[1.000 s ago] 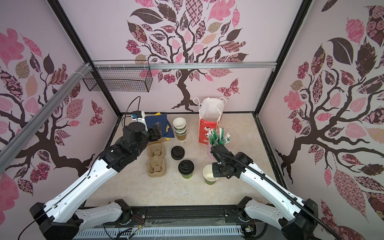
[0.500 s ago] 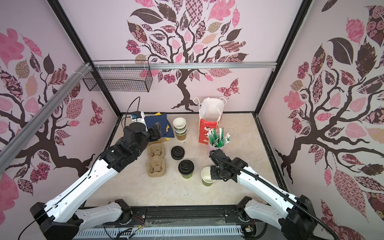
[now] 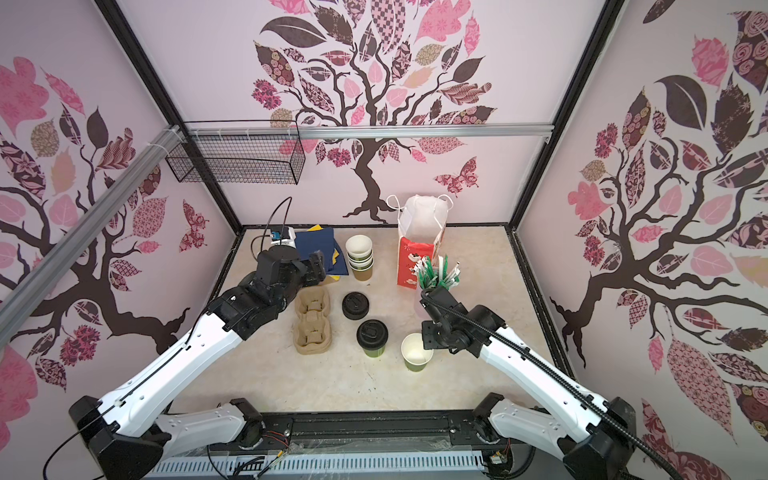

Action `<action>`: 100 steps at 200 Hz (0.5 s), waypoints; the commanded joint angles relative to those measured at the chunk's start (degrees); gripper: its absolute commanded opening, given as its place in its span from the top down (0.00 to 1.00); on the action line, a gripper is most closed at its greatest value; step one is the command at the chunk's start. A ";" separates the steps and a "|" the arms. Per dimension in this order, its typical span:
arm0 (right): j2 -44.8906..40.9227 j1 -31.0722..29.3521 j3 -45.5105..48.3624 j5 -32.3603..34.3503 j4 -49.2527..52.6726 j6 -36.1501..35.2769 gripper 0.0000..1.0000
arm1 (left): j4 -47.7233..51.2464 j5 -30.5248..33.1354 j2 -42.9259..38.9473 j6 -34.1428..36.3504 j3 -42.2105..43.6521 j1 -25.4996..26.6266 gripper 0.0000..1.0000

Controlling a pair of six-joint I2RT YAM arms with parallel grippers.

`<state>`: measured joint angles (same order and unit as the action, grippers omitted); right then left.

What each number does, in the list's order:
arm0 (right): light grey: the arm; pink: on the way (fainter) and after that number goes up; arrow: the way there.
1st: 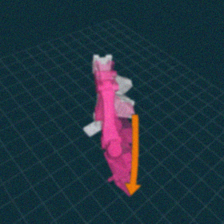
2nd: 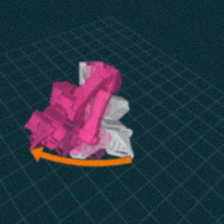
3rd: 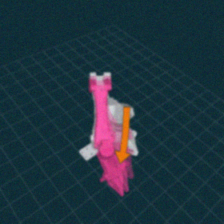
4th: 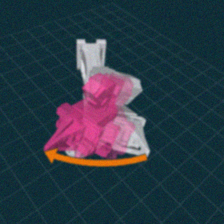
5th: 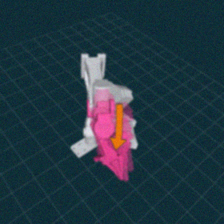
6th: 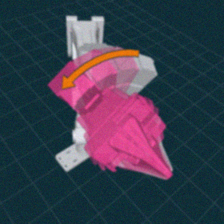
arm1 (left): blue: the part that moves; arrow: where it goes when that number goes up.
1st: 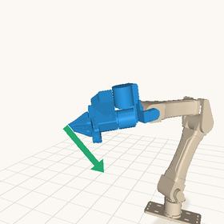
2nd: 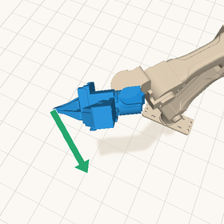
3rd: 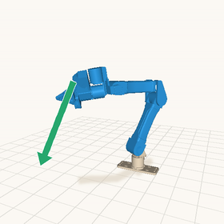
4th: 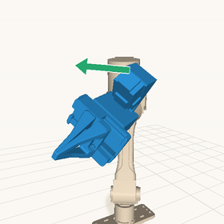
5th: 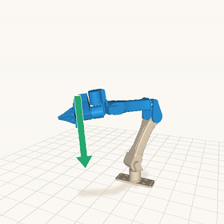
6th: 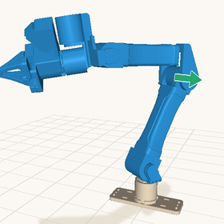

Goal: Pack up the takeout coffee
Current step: 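Move the right gripper over the black lid beside the pulp carrier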

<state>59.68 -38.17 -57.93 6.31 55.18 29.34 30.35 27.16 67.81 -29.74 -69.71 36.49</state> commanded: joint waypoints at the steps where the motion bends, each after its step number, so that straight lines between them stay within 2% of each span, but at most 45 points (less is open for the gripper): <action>1: -1.34 0.07 -8.35 2.06 5.36 -5.14 0.48 | 1.23 -2.75 0.50 -0.06 -0.34 -1.89 0.28; 54: 13.65 0.03 -26.30 -6.08 1.79 -19.20 0.47 | 5.54 -17.06 0.37 -4.05 0.38 -18.81 0.28; 77: 20.48 -0.08 -29.65 -8.58 -1.82 -22.58 0.47 | 6.26 -17.50 -1.55 -5.14 2.13 -22.67 0.28; 100: 26.58 -1.87 -30.84 -10.87 -6.39 -23.79 0.44 | 5.95 -17.01 -4.21 -6.81 4.73 -23.83 0.28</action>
<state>80.38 -38.57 -86.37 -0.80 52.66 9.96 35.38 12.05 66.89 -34.37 -68.36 13.47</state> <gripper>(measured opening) 0.545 0.722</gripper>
